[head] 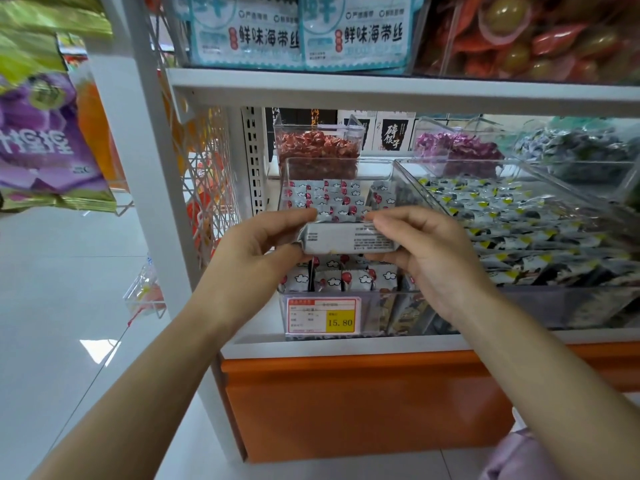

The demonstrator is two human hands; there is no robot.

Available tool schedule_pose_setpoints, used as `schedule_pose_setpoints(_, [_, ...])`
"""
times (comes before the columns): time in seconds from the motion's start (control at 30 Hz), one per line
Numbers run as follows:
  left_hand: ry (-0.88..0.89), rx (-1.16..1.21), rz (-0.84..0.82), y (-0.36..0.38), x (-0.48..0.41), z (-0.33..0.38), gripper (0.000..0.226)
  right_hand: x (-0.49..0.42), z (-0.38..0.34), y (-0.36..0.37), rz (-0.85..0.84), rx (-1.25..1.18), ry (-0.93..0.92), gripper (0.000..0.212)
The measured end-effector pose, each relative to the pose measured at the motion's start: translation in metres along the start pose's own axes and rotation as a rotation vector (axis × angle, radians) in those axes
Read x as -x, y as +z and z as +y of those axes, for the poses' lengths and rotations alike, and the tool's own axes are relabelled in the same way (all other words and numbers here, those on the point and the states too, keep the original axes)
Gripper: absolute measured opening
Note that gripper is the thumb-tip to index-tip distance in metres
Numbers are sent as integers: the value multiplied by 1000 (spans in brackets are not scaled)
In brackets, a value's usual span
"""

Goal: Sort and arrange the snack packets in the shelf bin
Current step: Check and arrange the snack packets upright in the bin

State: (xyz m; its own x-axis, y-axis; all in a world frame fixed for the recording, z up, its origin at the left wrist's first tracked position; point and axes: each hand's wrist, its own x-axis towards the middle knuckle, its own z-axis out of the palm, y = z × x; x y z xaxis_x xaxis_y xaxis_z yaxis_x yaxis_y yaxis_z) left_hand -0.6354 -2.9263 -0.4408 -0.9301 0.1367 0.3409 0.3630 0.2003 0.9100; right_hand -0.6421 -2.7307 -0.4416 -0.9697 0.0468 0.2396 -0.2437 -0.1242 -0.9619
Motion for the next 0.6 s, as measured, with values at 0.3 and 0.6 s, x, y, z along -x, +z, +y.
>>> schedule_pose_setpoints(0.3, [-11, -60, 8, 5, 3, 2, 17, 3, 3, 4, 79, 379, -232, 20])
schedule_pose_setpoints(0.6, [-68, -85, 17, -7, -4, 4, 20, 5, 3, 9, -21, 455, -319, 15])
